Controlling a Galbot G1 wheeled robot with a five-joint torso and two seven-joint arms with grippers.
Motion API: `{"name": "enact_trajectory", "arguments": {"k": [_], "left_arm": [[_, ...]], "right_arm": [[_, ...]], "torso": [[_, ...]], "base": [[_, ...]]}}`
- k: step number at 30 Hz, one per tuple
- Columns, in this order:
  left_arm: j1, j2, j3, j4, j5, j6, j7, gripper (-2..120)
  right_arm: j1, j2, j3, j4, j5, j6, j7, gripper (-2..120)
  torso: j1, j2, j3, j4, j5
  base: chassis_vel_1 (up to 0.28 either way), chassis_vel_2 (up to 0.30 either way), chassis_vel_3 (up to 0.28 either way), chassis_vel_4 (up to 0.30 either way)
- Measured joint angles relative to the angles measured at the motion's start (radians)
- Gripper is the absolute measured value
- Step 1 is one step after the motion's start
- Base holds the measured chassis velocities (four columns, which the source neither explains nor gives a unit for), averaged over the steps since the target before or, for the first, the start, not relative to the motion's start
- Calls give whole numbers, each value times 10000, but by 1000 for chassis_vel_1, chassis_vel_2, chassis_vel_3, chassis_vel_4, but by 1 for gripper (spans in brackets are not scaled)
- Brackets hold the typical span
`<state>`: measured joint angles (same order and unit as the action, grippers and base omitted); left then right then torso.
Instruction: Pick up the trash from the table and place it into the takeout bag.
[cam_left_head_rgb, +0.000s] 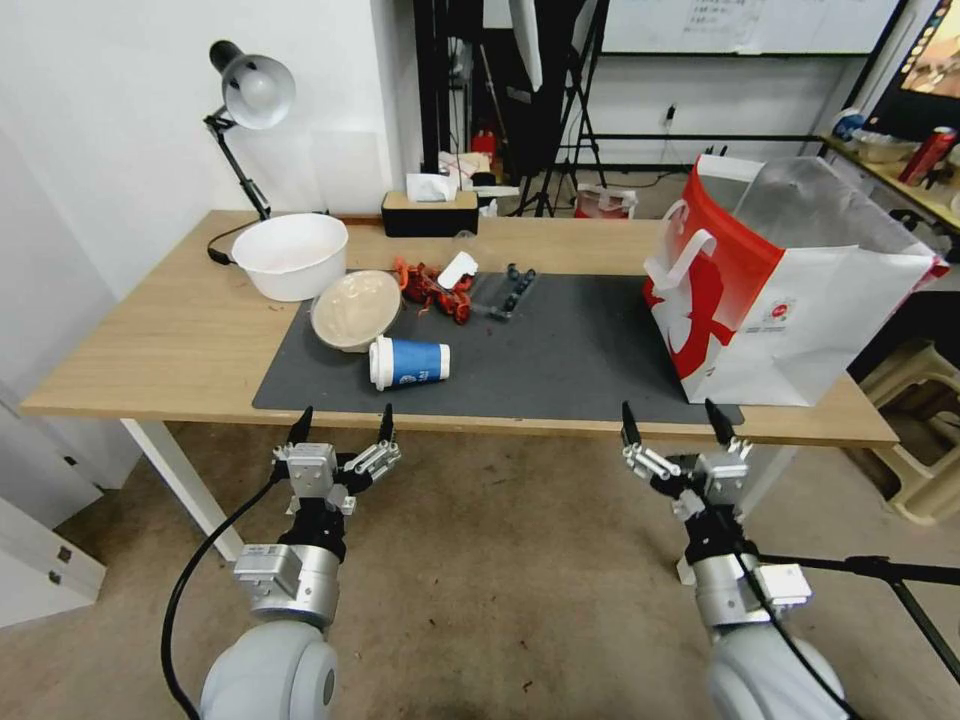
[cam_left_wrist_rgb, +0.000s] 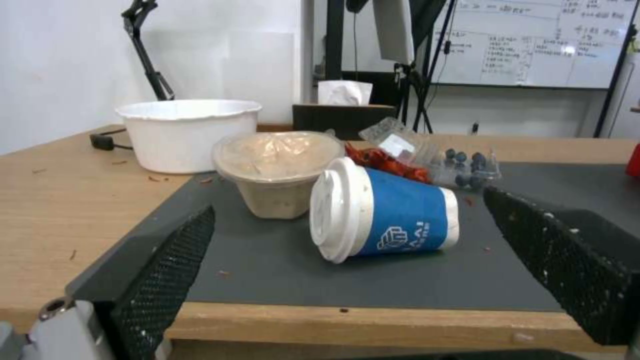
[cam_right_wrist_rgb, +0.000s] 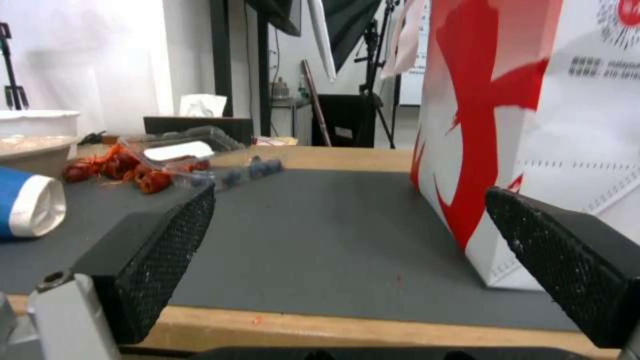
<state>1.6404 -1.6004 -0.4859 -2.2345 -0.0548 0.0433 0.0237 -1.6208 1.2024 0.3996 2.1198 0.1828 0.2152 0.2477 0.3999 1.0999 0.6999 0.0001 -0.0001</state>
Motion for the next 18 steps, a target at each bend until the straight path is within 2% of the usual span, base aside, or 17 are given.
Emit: {"name": "enact_trajectory", "arguments": {"k": [18], "left_arm": [[-153,-15,59,168,8,-5,5,100]], "right_arm": [[294,53,-79,-314,-20,-1,118,100]], "torso": [[1,0,1,-2,1]], "base": [[0,0,0,0]]}}
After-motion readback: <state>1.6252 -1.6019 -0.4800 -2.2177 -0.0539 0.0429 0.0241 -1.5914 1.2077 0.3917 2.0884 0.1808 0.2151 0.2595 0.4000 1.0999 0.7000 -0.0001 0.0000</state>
